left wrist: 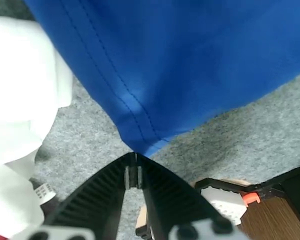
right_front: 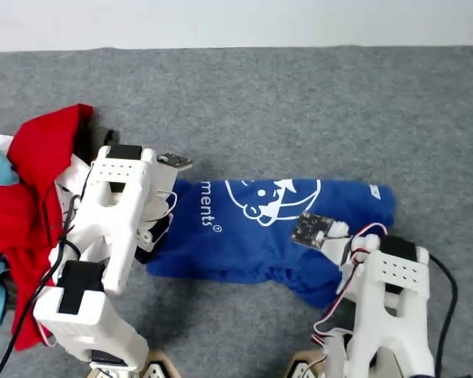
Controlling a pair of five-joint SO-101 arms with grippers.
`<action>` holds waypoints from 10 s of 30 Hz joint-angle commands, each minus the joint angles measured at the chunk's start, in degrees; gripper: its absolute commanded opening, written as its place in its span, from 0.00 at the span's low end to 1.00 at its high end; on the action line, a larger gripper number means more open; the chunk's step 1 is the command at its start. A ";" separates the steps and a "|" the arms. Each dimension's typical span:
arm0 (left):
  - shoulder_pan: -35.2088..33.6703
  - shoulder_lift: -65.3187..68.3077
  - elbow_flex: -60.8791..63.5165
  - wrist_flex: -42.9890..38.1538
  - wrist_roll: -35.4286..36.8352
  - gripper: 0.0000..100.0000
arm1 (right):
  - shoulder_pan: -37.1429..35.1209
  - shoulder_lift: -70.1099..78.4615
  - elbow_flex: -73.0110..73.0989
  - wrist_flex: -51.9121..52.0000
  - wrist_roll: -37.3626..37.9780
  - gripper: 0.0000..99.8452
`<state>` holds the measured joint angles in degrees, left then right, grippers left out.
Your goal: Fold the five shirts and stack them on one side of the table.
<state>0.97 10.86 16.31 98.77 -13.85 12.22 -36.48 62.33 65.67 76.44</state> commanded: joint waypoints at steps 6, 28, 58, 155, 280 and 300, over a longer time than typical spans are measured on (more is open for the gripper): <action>-0.09 -2.11 -0.13 1.76 -0.44 0.00 | -5.93 -0.04 -3.34 -9.19 -8.53 0.01; -0.09 -2.11 -0.13 1.76 -0.53 0.00 | -6.37 26.68 -39.12 13.14 -18.90 0.01; -0.18 -2.11 -0.13 1.76 -2.73 0.00 | -0.40 30.99 -42.90 36.79 -15.12 0.01; 0.35 -2.64 1.27 1.76 -2.46 0.00 | -2.33 35.82 -50.81 36.18 -17.41 0.02; 40.35 41.93 -74.59 -4.66 -3.60 0.17 | 51.12 -29.85 -23.47 35.30 -38.59 0.27; 46.59 42.02 -81.27 1.76 -0.70 0.03 | 51.12 -29.85 -23.38 35.74 -38.59 0.27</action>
<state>46.42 53.67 -66.95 99.03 -15.08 63.03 -66.99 39.12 100.22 37.85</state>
